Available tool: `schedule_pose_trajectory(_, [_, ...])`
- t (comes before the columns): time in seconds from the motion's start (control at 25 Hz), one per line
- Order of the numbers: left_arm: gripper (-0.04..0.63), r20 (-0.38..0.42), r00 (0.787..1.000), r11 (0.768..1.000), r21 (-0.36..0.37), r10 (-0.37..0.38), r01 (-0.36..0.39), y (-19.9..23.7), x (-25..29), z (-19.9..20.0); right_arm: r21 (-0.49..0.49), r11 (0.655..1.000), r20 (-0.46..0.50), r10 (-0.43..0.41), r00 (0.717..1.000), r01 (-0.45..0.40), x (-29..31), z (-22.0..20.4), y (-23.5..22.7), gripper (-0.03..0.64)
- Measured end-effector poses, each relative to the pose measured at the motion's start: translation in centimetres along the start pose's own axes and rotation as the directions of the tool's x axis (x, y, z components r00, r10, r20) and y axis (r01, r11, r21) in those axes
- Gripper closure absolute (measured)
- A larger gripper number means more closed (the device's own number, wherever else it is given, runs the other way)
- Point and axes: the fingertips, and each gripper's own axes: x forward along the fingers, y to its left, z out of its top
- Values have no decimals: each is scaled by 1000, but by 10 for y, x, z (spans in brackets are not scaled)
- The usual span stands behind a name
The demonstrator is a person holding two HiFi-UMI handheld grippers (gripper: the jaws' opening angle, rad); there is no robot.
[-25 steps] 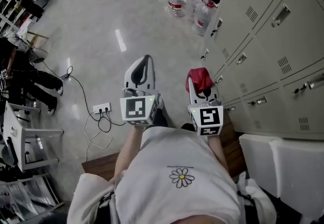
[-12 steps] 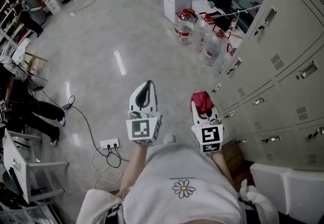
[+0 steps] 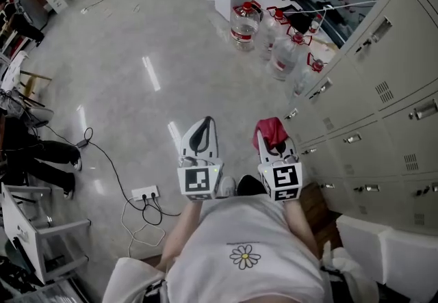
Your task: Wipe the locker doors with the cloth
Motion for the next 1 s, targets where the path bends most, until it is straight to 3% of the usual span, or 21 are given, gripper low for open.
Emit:
schedule_pose_trajectory(0.32, [578,-19,1000,1000,18,0,0,-17,21,-1,21,1000,22,8,1000,-9,12,4,-26,586])
schedule_pose_trajectory(0.56, [578,-53,998,1000,-17,22,-23,-30,46,-5,36,999,20,20,1000,-20,22,3,-49,586])
schedule_pose_trajectory(0.84, [578,-80,997,1000,11,-14,15,-55,73,-6,87,996,8,-4,1000,4,18,-11,-79,586])
schedule_pose_trajectory(1.0, [578,-117,989,996,8,-87,89,-77,102,-12,127,989,4,-76,997,75,9,-20,-106,586])
